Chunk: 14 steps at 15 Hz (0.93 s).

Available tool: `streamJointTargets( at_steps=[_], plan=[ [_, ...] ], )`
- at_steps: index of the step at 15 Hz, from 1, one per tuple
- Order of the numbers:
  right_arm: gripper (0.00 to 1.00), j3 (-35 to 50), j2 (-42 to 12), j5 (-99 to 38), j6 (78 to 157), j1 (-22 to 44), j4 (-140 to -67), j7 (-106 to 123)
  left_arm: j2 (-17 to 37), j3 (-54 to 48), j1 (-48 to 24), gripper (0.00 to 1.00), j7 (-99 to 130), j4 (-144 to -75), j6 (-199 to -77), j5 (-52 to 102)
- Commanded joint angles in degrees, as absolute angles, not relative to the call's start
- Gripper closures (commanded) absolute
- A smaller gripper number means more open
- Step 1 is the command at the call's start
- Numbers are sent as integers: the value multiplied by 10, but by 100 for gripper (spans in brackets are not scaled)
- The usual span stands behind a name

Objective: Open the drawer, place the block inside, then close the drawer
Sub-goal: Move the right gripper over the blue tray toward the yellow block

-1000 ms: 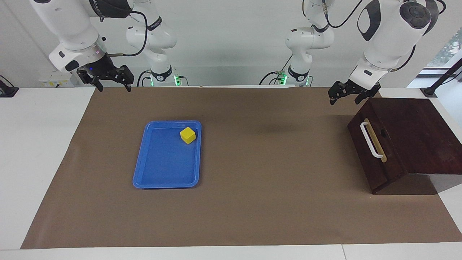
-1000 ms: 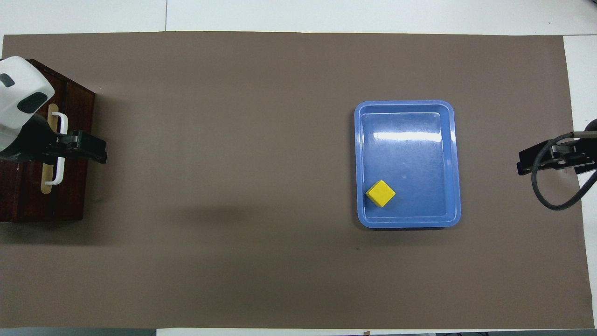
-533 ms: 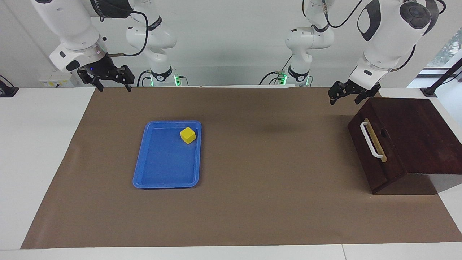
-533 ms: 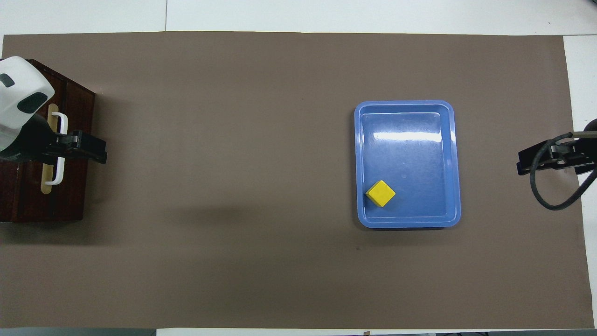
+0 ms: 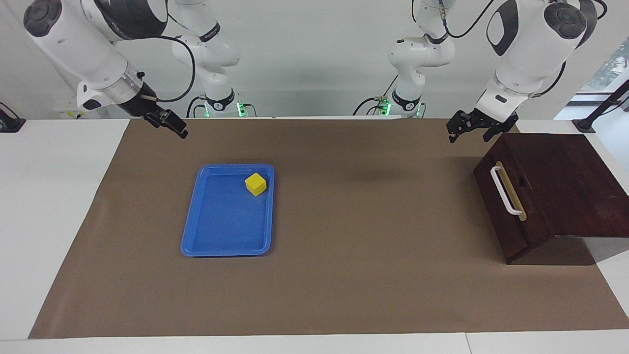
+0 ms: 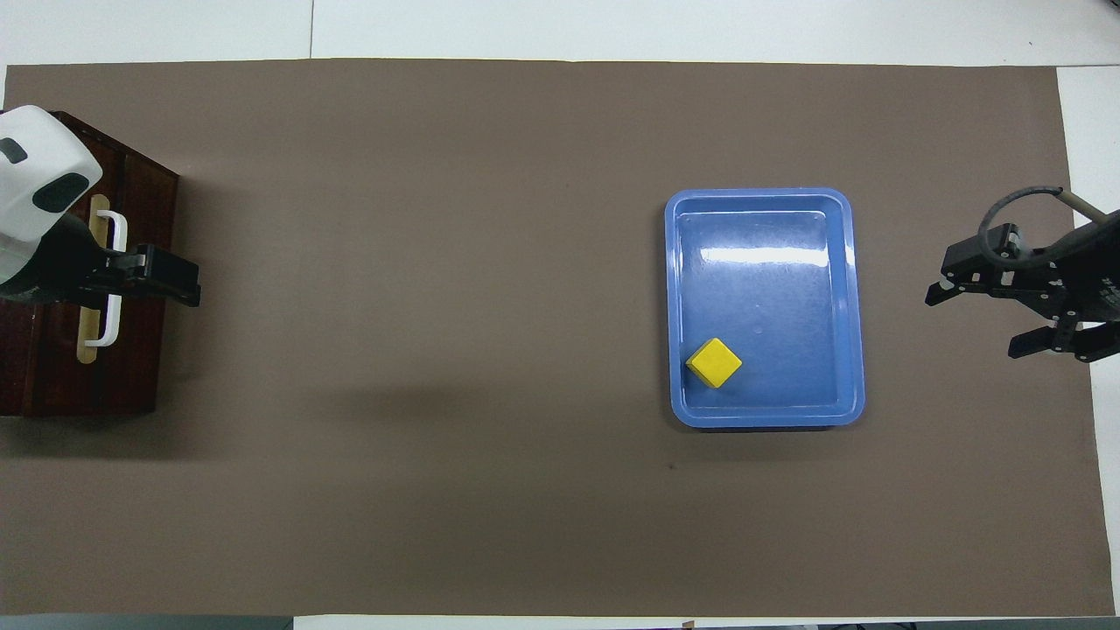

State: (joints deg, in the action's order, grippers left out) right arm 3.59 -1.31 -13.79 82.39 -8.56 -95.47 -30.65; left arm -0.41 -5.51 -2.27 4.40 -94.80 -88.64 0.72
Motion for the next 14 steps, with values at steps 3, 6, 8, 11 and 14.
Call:
streamJointTargets(
  at_steps=[3, 6, 8, 11, 14],
  plan=[
    [0, 40, -103, -236, 839, -90, -955, -415, -17, -55, -19, 0, 47, -956, -882, 14],
    [0, 40, -147, -284, 854, -80, -959, -463, -17, -55, -19, 0, 47, -956, -882, 14],
    [0, 40, -202, -321, 853, -80, -941, -482, -17, -55, -19, 0, 47, -956, -882, 14],
    [0, 40, -252, -336, 863, -44, -920, -495, -17, -55, -19, 0, 47, -956, -882, 14],
    [0, 40, -273, -363, 901, -24, -920, -498, -17, -55, -19, 0, 47, -956, -882, 14]
  ],
)
